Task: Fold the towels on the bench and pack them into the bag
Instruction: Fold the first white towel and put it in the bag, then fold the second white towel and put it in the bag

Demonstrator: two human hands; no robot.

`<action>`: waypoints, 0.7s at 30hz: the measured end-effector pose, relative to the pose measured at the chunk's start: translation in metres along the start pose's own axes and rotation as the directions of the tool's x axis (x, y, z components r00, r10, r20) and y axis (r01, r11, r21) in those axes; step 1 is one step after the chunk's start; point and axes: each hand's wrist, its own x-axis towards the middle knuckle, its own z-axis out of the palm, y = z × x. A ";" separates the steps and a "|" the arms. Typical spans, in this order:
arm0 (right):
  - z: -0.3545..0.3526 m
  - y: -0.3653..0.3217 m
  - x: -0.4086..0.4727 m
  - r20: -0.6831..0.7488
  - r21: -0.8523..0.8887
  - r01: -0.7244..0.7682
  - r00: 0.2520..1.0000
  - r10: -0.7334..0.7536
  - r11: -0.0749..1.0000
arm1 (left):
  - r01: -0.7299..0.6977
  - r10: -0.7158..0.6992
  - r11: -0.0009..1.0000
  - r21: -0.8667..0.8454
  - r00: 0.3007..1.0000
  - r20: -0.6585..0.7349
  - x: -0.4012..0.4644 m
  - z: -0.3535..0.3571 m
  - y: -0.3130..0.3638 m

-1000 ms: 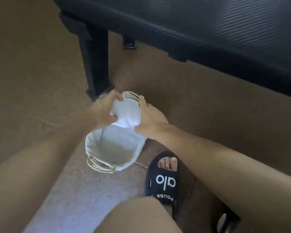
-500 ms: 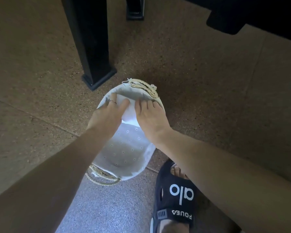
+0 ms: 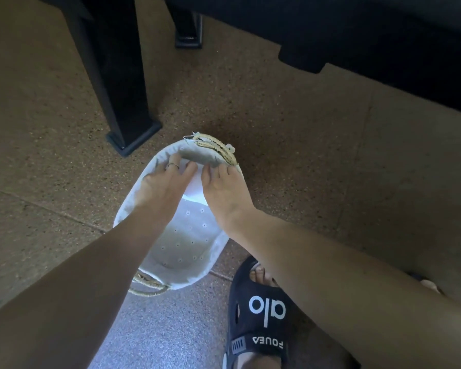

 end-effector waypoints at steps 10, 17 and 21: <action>-0.003 0.052 -0.054 -0.241 0.106 0.086 0.969 -0.059 0.991 | -0.009 0.049 0.980 -0.200 0.979 0.199 0.008 -0.079 -0.003; -0.055 0.131 -0.143 -0.295 0.217 0.092 0.955 -0.024 0.972 | -0.257 0.348 0.860 -0.441 0.928 0.137 -0.016 -0.242 0.013; -0.079 0.173 -0.220 -0.356 0.263 0.105 0.934 -0.005 0.959 | -0.386 0.454 0.806 -0.448 0.889 0.051 -0.056 -0.331 0.040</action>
